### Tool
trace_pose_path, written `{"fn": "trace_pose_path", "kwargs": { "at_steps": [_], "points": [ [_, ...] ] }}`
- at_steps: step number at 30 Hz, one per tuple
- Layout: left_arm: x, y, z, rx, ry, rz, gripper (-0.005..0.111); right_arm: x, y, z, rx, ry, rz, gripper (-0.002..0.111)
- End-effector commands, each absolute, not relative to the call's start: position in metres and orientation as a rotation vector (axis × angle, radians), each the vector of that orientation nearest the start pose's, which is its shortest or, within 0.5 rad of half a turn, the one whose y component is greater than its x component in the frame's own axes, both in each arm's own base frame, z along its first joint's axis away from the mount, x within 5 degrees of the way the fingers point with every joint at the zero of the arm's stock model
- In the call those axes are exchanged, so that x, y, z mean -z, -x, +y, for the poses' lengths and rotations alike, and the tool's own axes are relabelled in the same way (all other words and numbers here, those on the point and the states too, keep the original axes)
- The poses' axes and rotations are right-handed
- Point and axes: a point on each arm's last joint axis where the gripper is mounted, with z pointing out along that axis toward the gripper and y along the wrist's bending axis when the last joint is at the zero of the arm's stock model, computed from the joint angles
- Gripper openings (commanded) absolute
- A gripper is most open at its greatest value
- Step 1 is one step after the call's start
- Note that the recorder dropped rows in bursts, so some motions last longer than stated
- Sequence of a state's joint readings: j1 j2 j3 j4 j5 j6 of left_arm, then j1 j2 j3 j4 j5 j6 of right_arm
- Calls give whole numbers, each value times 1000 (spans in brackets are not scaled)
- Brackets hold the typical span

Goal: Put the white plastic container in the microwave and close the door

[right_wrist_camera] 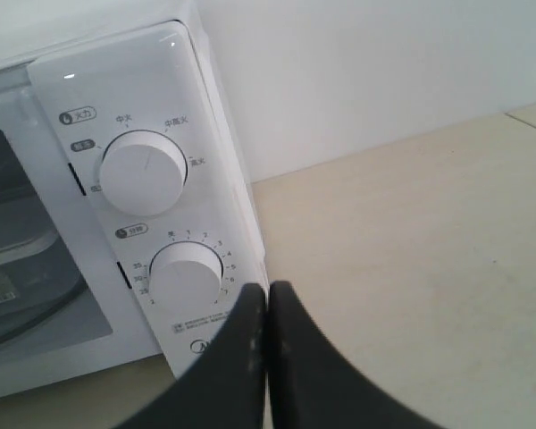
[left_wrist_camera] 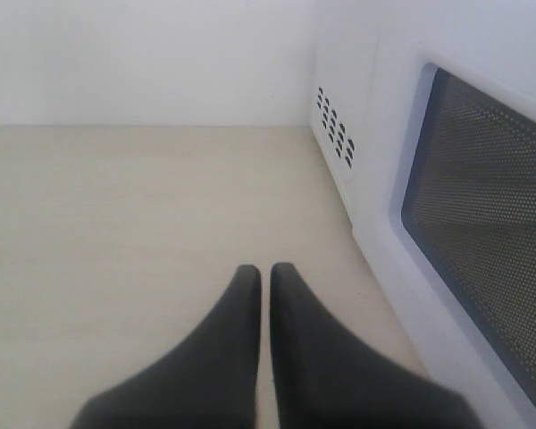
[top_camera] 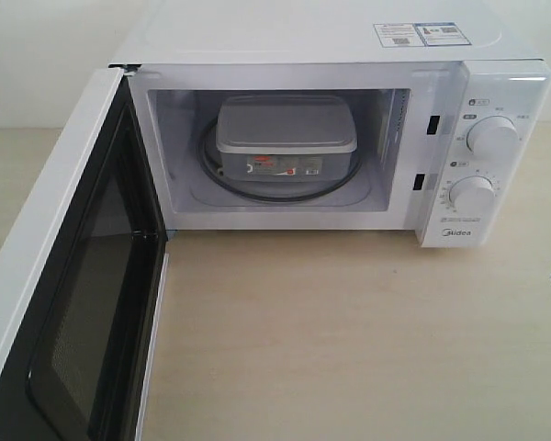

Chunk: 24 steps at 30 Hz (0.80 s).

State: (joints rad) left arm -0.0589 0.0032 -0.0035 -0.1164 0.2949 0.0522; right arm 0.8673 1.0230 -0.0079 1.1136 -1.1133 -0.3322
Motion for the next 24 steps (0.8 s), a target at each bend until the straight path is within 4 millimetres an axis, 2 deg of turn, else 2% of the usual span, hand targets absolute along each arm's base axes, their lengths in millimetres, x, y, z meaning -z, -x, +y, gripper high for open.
{"fn": "trace_pose_path", "kwargs": {
  "at_steps": [1, 5, 7, 10, 11, 12, 14, 15, 16, 17, 18, 19, 21, 24],
  "points": [
    [-187, -54, -6, 120, -18, 1779, 4, -185, -124, 32, -114, -264, 1668, 0],
    [-190, -55, -6, 118, -14, 1737, 4, -185, -124, 32, -114, -264, 1668, 0],
    [-202, -56, -5, 111, -1, 1613, 4, -185, -124, 32, -114, -264, 1668, 0],
    [-235, -52, 0, 91, 34, 1243, 4, -185, -124, 32, -114, -264, 1668, 0],
    [-241, -49, 1, 96, 46, 1172, 4, -185, -124, 32, -114, -264, 1668, 0],
    [-258, -43, 2, 95, 53, 1060, 4, -185, -124, 32, -114, -264, 1668, 0],
    [-292, -32, 1, 57, 11, 957, 4, -185, -124, 32, -114, -264, 1668, 0],
    [-312, -26, 0, 30, -24, 949, 4, -185, -124, 32, -114, -264, 1668, 0],
    [-322, -27, -1, 22, -37, 997, 4, -185, -124, 32, -114, -264, 1668, 0],
    [-338, -30, -1, 24, -44, 1095, 4, -185, -124, 32, -114, -264, 1668, 0],
    [-346, -34, -2, 25, -51, 1187, 4, -185, -124, 32, -114, -264, 1668, 0],
    [-351, -39, -3, 27, -61, 1338, 4, -185, -124, 32, -114, -264, 1668, 0],
    [-357, -43, -3, 28, -68, 1440, 4, -185, -124, 32, -114, -264, 1668, 0],
    [-367, -46, -3, 28, -68, 1443, 4, -185, -124, 32, -114, -264, 1668, 0]
  ]
}}
